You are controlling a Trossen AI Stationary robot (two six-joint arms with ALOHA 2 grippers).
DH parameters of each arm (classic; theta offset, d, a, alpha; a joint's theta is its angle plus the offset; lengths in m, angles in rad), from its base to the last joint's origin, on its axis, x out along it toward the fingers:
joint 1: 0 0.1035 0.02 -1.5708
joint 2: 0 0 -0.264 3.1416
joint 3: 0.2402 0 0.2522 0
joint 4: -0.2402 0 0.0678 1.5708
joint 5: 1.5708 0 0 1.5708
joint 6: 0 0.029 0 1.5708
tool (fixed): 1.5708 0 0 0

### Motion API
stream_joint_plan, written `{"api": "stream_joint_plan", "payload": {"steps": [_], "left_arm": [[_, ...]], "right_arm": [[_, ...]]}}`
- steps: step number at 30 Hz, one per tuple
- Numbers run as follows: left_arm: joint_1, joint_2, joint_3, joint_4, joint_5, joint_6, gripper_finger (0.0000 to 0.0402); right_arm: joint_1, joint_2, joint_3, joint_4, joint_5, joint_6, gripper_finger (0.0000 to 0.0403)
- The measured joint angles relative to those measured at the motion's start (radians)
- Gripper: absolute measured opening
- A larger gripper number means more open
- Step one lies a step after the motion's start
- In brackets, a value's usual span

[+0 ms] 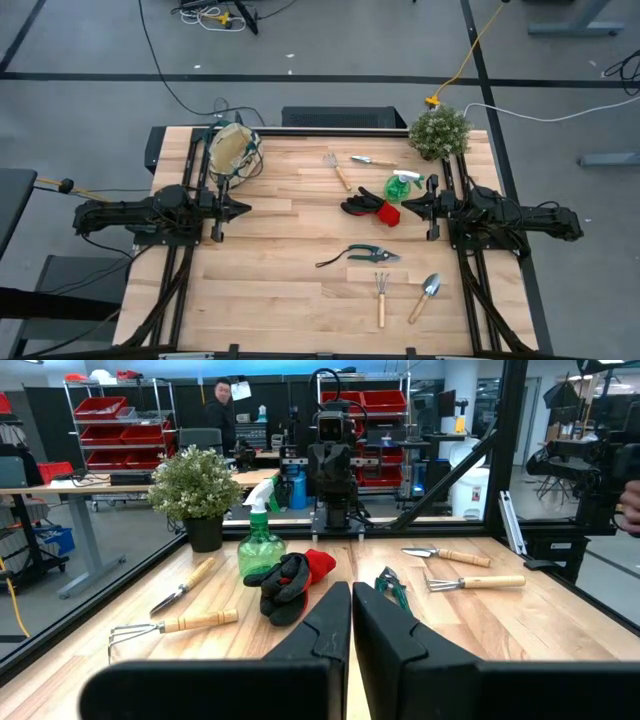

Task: Pick & Place Garden tools in Gardening bag
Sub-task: Put the green spray bottle into the gardening bag

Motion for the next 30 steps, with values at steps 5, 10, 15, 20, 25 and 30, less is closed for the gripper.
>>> {"api": "stream_joint_plan", "payload": {"steps": [5, 10, 15, 20, 25, 30], "left_arm": [[0.0, 0.0, 0.0, 0.0, 0.0, 0.0, 0.0021], [0.0, 0.0, 0.0, 0.0, 0.0, 0.0, 0.0021], [0.0, 0.0, 0.0, 0.0, 0.0, 0.0, 0.0021], [0.0, 0.0, 0.0, 0.0, 0.0, 0.0, 0.0021], [0.0, 0.0, 0.0, 0.0, 0.0, 0.0, 0.0021], [0.0, 0.0, 0.0, 0.0, 0.0, 0.0, 0.0021]], "right_arm": [[0.0, 0.0, 0.0, 0.003, 0.01, 0.02, 0.0018], [0.0, 0.0, 0.0, 0.022, 0.01, 0.02, 0.0008], [0.0, 0.0, 0.0, 0.066, 0.026, 0.019, 0.0004], [0.0, 0.006, 0.022, 0.069, 0.029, 0.019, 0.0001], [-0.001, 0.035, 0.089, 0.062, 0.039, 0.011, 0.0001], [-0.001, 0.086, 0.191, 0.005, 0.039, 0.021, 0.0001]]}}
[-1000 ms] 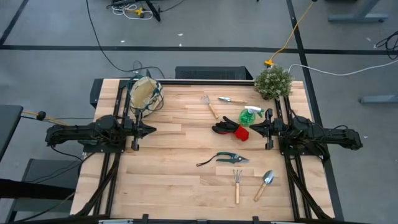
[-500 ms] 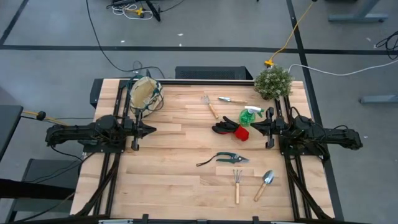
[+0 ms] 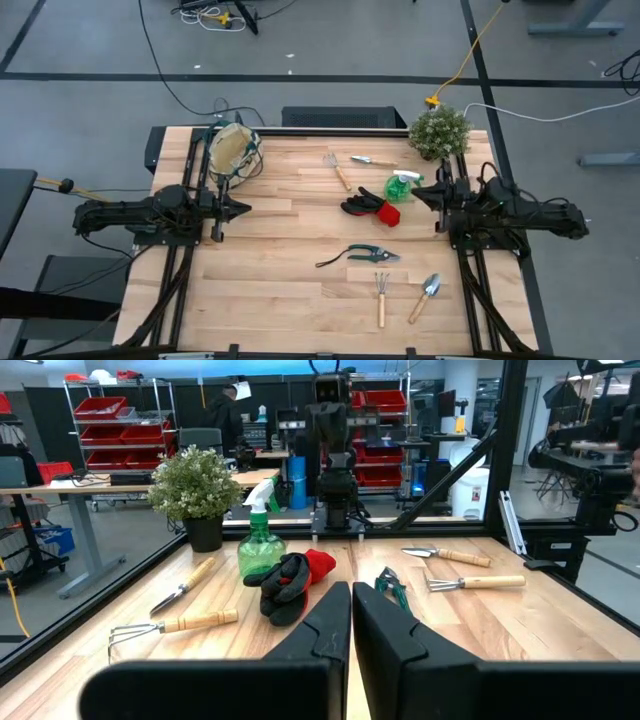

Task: Pick & Place Garden tools in Gardening bag
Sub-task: Put the green spray bottle into the gardening bag

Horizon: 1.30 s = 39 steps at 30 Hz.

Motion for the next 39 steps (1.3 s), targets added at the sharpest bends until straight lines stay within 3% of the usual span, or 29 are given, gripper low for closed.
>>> {"api": "stream_joint_plan", "payload": {"steps": [12, 21, 39], "left_arm": [[0.0, 0.0, 0.0, 0.0, 0.0, 0.0, 0.0021], [0.0, 0.0, 0.0, 0.0, 0.0, 0.0, 0.0021], [0.0, 0.0, 0.0, 0.0, 0.0, 0.0, 0.0021]], "right_arm": [[0.0, 0.199, 0.341, -0.194, -0.004, 0.07, 0.0], [0.0, 0.368, 0.569, -0.223, -0.004, 0.098, 0.0], [0.0, 0.66, 0.865, -0.24, 0.057, 0.119, 0.0]]}}
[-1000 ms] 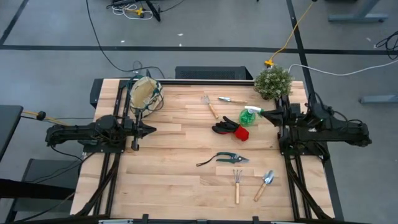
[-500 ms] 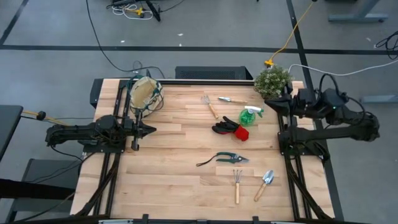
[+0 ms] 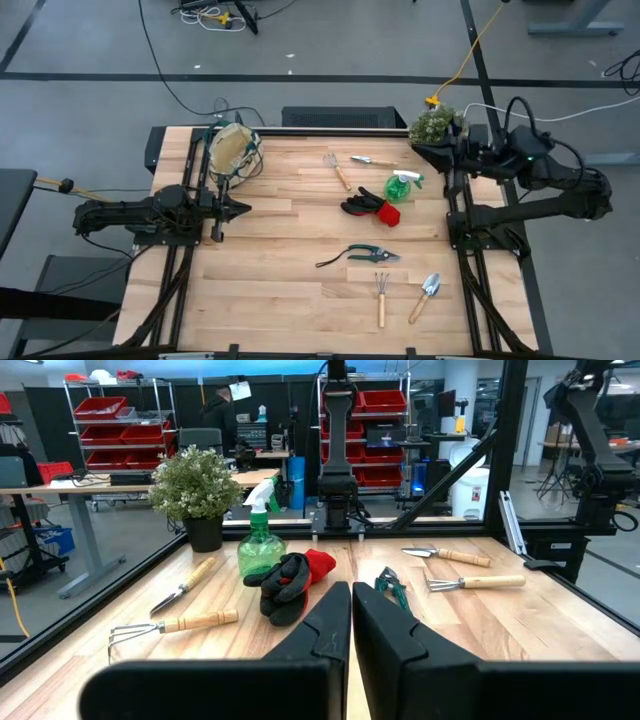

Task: Pick & Place Garden tools in Gardening bag
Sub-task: Put the green spray bottle into the gardening bag

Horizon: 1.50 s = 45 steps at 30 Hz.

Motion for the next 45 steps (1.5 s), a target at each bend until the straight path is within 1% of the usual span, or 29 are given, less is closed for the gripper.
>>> {"api": "stream_joint_plan", "payload": {"steps": [11, 17, 24, 27, 30, 41, 45], "left_arm": [[0.0, 0.0, 0.0, 0.0, 0.0, 0.0, 0.0021], [0.0, 0.0, 0.0, 0.0, 0.0, 0.0, 0.0021], [0.0, 0.0, 0.0, 0.0, 0.0, 0.0, 0.0021], [0.0, 0.0, 0.0, 0.0, 0.0, 0.0, 0.0021], [0.0, 0.0, 0.0, 0.0, 0.0, 0.0, 0.0021], [0.0, 0.0, 0.0, 0.0, 0.0, 0.0, 0.0021], [0.0, 0.0, 0.0, 0.0, 0.0, 0.0, 0.0021]], "right_arm": [[0.0, 0.03, 0.002, -0.03, 0.0, -0.01, 0.0], [0.0, 0.033, 0.002, -0.046, 0.0, -0.103, 0.0], [-0.002, 0.027, 0.002, -0.158, 0.01, -0.1, 0.0], [-0.015, 0.027, 0.002, -0.202, 0.05, -0.105, 0.0], [-0.038, 0.027, 0.002, -0.232, 0.068, -0.109, 0.0], [-0.116, 0.027, 0.002, -0.254, 0.053, -0.132, 0.0], [-0.132, 0.027, 0.002, -0.264, 0.081, -0.13, 0.0]]}}
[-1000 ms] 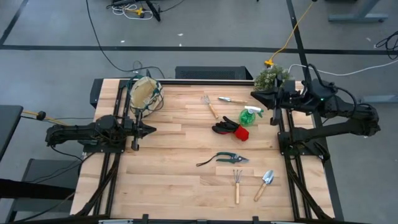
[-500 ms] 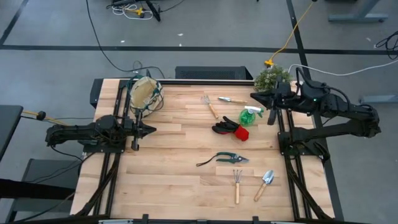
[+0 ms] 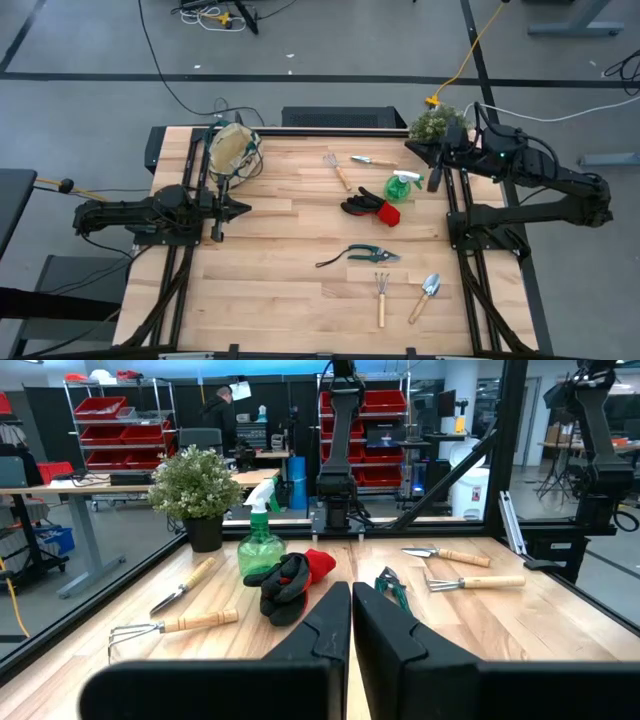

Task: Pick & Place Garden tools in Gardening bag
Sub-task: Put the green spray bottle into the gardening bag

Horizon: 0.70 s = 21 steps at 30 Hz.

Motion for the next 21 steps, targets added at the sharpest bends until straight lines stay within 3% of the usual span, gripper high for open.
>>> {"api": "stream_joint_plan", "payload": {"steps": [12, 21], "left_arm": [[0.0, 0.0, 0.0, 0.0, 0.0, 0.0, 0.0021], [0.0, 0.0, 0.0, 0.0, 0.0, 0.0, 0.0021]], "right_arm": [[-0.098, 0.003, 0.0, -0.234, 0.153, -0.038, 0.0], [-0.229, 0.012, 0.0, -0.318, 0.113, -0.061, 0.0]]}}
